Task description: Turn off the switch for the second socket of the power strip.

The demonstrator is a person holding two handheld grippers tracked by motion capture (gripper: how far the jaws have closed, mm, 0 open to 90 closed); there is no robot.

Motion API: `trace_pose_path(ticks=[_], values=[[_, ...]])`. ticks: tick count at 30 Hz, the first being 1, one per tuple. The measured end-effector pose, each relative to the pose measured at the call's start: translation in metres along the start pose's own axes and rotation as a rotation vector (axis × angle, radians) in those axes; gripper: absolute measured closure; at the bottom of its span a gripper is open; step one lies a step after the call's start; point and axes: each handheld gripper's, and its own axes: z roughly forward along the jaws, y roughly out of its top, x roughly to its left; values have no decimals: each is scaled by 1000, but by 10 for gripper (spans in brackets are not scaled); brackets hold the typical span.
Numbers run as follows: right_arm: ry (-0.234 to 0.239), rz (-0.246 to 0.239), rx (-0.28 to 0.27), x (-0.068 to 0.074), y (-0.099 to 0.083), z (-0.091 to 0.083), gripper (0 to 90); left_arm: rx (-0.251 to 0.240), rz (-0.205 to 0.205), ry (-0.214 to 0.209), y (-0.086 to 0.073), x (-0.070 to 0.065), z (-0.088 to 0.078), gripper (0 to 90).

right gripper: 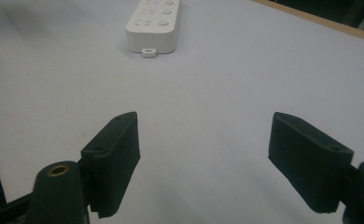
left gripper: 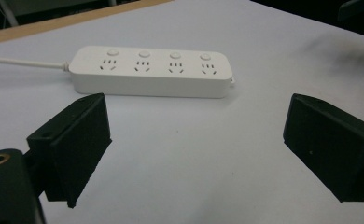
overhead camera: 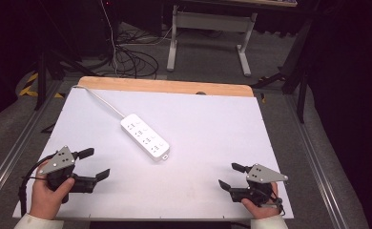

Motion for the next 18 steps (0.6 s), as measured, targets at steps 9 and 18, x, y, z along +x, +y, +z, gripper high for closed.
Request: trace_pose_path(ticks=[9,18], values=[[-1,1,3,-1,0,0,252,8,59,39,-21,3,-4,70],[2,2,5,-1,-1,0,252,3,-39,4,-45,7,-8,78]])
